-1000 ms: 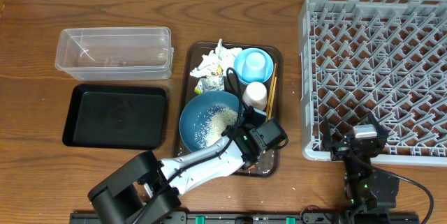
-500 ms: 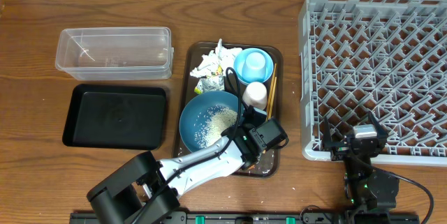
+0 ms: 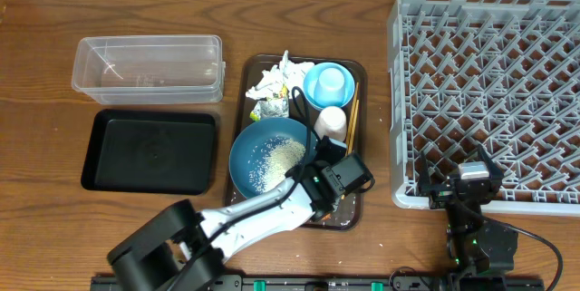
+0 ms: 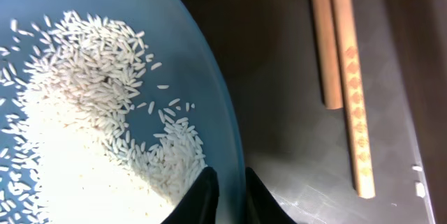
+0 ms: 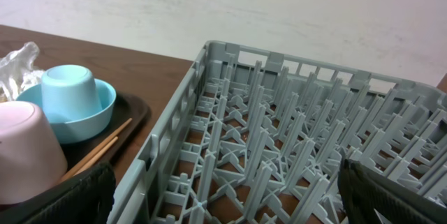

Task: Sort waste into correct bins and load items into the dishwasher rack
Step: 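Close the left gripper on the blue plate rim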

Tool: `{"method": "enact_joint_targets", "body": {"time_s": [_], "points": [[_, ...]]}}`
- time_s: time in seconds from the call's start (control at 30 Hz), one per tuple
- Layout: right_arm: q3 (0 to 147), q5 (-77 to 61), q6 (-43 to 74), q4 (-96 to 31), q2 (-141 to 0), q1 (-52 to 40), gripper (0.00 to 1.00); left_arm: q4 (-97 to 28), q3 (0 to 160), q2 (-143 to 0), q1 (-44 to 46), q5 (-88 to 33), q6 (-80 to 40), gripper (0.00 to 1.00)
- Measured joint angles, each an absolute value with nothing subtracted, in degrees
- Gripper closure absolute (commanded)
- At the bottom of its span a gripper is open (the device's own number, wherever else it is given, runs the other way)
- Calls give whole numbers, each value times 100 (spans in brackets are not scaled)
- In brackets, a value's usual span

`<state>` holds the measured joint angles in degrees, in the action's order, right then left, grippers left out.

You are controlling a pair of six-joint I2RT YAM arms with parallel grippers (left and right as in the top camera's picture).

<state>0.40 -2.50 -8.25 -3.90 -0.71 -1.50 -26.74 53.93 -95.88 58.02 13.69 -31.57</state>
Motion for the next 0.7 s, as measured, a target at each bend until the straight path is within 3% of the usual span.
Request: {"method": "enact_joint_targets", "body": {"time_s": [0.37,0.67,0.7], "points": [[40,-250,-823,-390,-71,-150,1,-2700,5393,-8705,5802,1372,-3155,92],[40,-250,-823,-390,-71,-150,1,-2816,5395,-8667,5802,1271,-3138,50],[40,-250,-825,-390,-71,-150,1,-2814,5395,-8724,5802,1219,-3162,49]]}}
